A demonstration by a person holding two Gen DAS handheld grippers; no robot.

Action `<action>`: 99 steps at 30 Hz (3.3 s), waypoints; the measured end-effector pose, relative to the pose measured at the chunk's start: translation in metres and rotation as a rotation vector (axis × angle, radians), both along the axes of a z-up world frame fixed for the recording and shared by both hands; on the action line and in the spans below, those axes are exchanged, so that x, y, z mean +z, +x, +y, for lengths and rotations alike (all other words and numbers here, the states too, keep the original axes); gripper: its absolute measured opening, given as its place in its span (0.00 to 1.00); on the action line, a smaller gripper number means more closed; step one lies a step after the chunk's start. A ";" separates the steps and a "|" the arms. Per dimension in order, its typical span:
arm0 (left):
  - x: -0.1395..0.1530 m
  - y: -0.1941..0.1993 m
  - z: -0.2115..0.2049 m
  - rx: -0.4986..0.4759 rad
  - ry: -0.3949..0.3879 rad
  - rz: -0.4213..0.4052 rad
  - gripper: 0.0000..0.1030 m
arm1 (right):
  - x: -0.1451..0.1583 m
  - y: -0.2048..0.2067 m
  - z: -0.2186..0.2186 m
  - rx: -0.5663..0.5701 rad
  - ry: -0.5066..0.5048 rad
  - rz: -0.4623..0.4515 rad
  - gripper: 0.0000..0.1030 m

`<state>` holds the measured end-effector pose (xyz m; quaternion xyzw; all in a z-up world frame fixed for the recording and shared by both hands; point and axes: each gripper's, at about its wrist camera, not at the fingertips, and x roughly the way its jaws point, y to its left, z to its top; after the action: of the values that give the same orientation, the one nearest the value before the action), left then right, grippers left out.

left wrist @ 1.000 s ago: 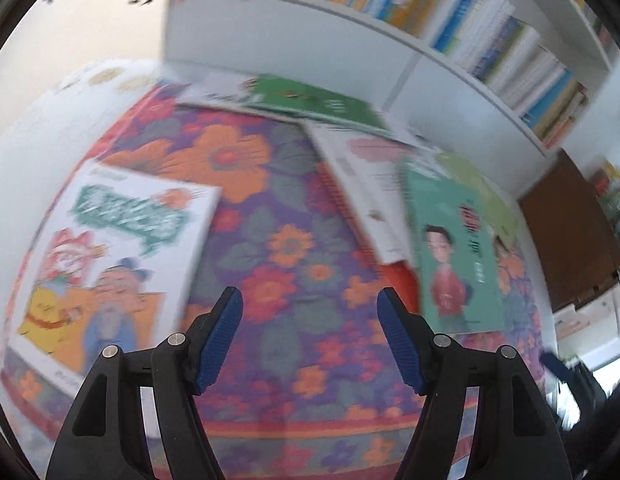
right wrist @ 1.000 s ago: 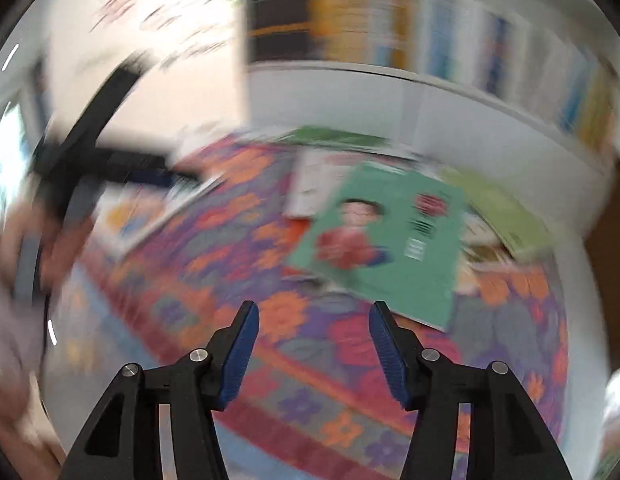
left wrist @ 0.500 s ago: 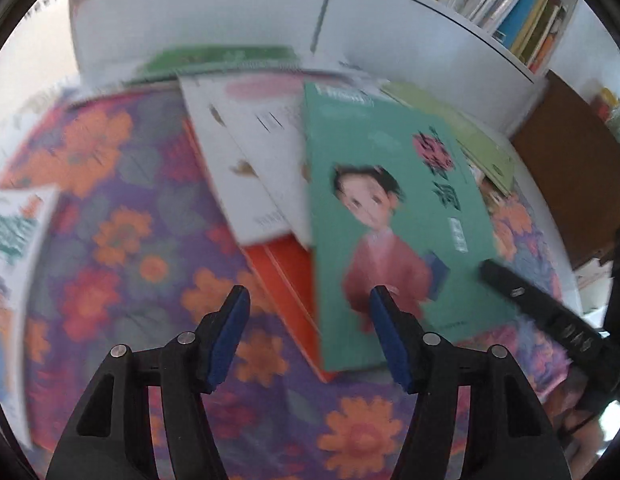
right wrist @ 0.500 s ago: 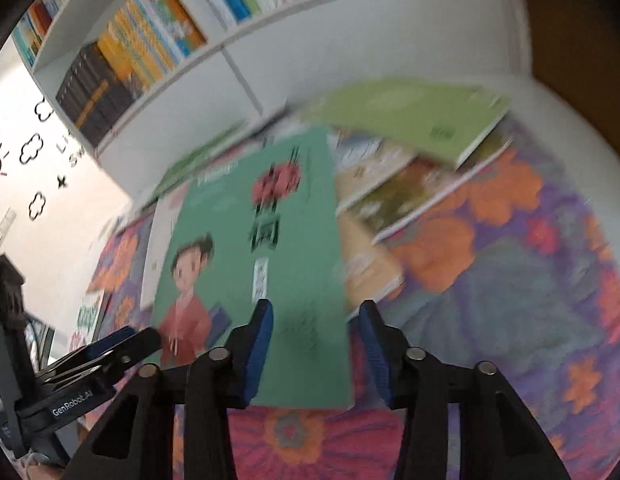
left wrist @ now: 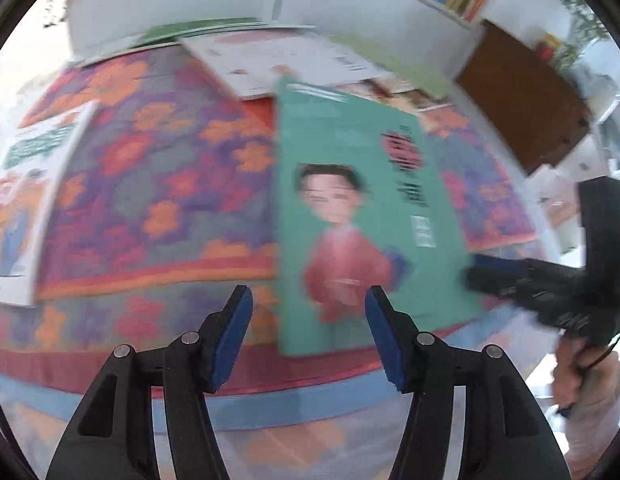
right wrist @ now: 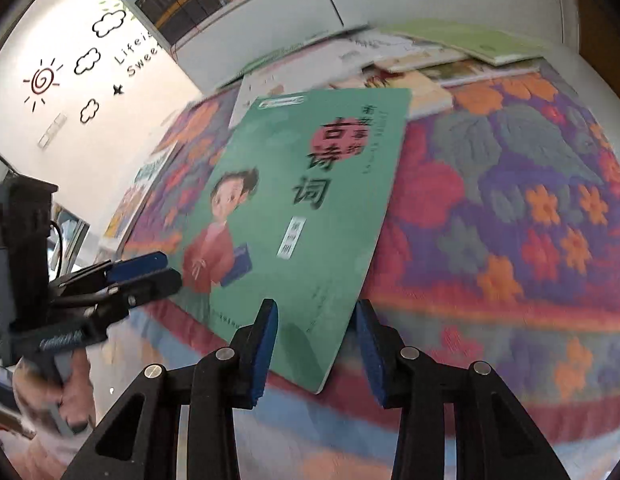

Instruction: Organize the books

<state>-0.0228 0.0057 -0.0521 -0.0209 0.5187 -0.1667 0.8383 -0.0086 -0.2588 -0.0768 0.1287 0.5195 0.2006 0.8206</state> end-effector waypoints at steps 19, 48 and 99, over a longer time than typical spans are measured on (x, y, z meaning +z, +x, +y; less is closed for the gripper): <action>-0.019 0.083 0.000 -0.069 -0.189 -0.052 0.47 | -0.036 0.072 -0.033 -0.002 0.331 -0.019 0.14; -0.021 0.073 0.004 -0.051 -0.198 -0.147 0.48 | -0.028 0.069 -0.015 0.039 0.227 -0.104 0.19; 0.009 0.062 -0.001 -0.164 -0.120 -0.133 0.39 | 0.013 -0.005 0.001 -0.228 0.273 -0.200 0.13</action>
<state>0.0387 0.0045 -0.0432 -0.0175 0.4508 -0.2665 0.8517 -0.0137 -0.2580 -0.0639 0.2763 0.3854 0.1867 0.8604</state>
